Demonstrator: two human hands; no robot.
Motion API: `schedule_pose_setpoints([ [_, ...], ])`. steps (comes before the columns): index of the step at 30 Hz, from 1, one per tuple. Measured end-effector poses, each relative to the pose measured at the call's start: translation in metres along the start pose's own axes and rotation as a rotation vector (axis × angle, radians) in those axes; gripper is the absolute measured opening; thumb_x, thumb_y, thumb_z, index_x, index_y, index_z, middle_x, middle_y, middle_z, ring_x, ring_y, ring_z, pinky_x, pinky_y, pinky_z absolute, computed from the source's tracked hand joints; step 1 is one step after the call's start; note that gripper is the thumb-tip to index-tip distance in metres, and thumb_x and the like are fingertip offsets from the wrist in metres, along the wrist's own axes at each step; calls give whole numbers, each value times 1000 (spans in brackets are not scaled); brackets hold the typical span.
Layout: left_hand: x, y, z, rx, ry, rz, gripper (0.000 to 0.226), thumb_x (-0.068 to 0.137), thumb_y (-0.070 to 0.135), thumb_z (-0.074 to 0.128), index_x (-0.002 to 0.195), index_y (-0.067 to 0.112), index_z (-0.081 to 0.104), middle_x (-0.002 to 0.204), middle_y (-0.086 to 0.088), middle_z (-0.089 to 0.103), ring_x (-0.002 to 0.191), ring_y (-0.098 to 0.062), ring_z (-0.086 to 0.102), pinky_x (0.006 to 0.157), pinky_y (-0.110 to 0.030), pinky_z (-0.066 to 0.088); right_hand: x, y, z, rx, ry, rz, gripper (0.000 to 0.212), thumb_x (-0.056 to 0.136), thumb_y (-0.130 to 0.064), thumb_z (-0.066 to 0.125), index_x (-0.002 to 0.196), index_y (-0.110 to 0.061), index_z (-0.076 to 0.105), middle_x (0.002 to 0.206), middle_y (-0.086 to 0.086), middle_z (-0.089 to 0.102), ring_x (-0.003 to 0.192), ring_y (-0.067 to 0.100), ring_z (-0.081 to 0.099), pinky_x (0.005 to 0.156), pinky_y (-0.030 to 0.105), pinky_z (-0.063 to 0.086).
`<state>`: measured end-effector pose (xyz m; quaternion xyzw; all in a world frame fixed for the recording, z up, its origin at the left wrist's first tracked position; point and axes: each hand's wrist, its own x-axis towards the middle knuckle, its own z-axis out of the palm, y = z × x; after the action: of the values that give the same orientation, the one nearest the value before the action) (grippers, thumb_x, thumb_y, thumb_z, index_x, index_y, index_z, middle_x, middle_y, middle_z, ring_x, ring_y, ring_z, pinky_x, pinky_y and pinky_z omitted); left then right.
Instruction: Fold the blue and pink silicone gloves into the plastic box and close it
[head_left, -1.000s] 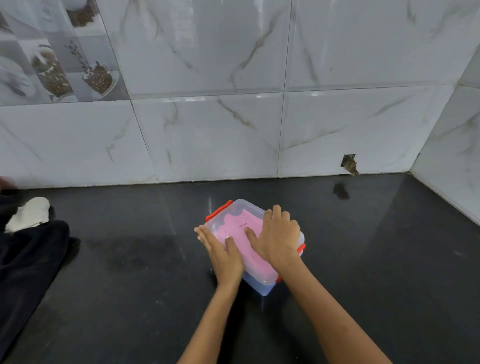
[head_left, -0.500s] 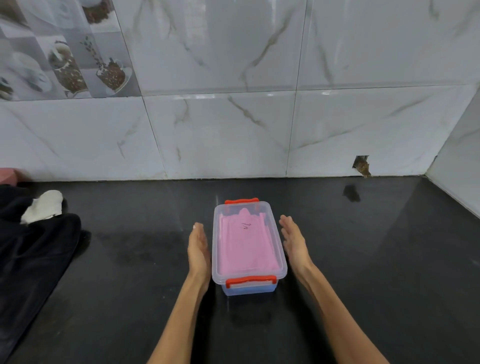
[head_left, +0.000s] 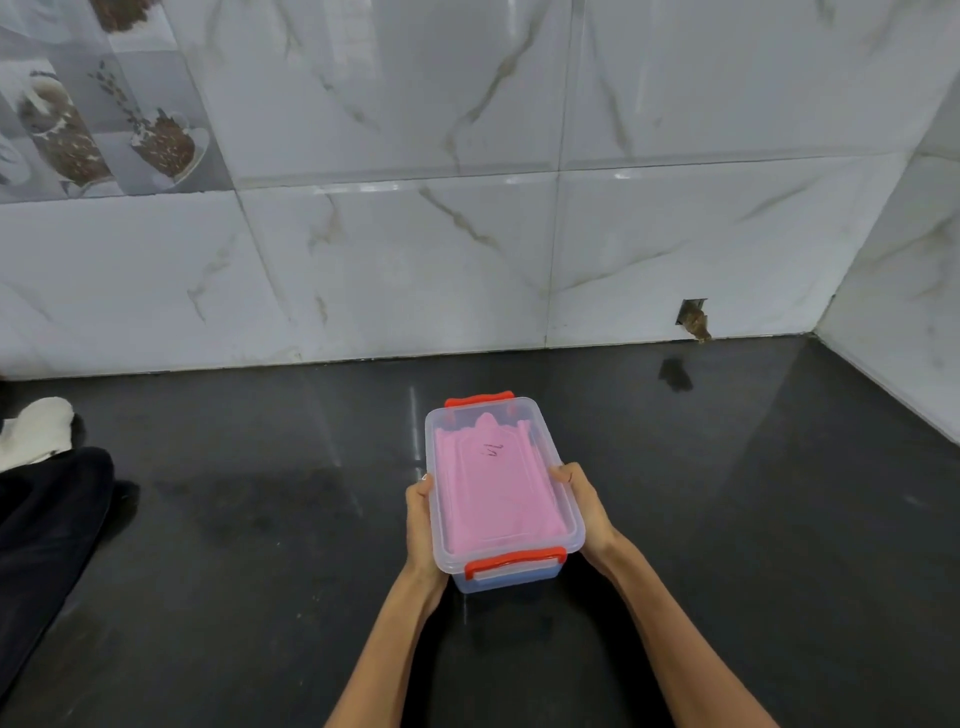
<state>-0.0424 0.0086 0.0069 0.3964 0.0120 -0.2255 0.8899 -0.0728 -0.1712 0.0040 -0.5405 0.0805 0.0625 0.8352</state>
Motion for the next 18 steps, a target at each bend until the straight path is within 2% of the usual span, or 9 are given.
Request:
schedule_pose_setpoints([
  [3,9,-20,27,115,20,-26,44,98,37,37,77,18,71,71,-5,71,67,-25,68,61,-37,58,-12,-15,-28,7,87,16,59,74,-42,62,121,-10,48,101,11,67,87,24,66,72,40,55],
  [5,15,-35,46,218,2,-42,46,99,37,35,74,18,68,68,-3,69,68,-23,65,62,-36,56,-24,-25,-50,1,147,9,56,70,-43,59,114,-9,52,93,10,70,82,22,68,69,38,55],
  [8,23,-62,71,336,-59,-79,48,100,43,30,89,17,69,83,-8,72,81,-26,68,75,-42,55,-45,-36,-85,28,197,-24,45,65,-44,62,98,-13,65,87,10,72,78,23,69,69,39,55],
  [10,27,-80,84,410,-90,-105,51,99,49,27,94,22,71,91,-7,74,92,-29,68,83,-45,55,-60,-43,-104,42,231,-44,41,62,-45,63,90,-17,71,86,11,72,77,24,68,71,40,55],
  [12,30,-97,97,447,-127,-135,52,99,51,25,99,27,71,99,-7,75,102,-33,67,92,-51,52,-74,-51,-119,42,271,-64,39,60,-46,64,84,-17,73,83,11,71,74,23,68,68,37,56],
  [16,30,-119,119,499,-217,-172,54,100,53,21,117,26,64,113,-7,71,111,-32,64,98,-56,47,-98,-61,-142,106,314,-112,23,71,-38,64,77,-19,74,79,9,73,71,23,71,62,36,57],
  [18,31,-127,124,523,-243,-174,53,100,53,21,120,27,63,116,-7,70,111,-32,64,98,-58,47,-103,-62,-149,122,322,-124,20,73,-35,64,76,-18,74,77,9,73,70,24,71,62,36,58],
])
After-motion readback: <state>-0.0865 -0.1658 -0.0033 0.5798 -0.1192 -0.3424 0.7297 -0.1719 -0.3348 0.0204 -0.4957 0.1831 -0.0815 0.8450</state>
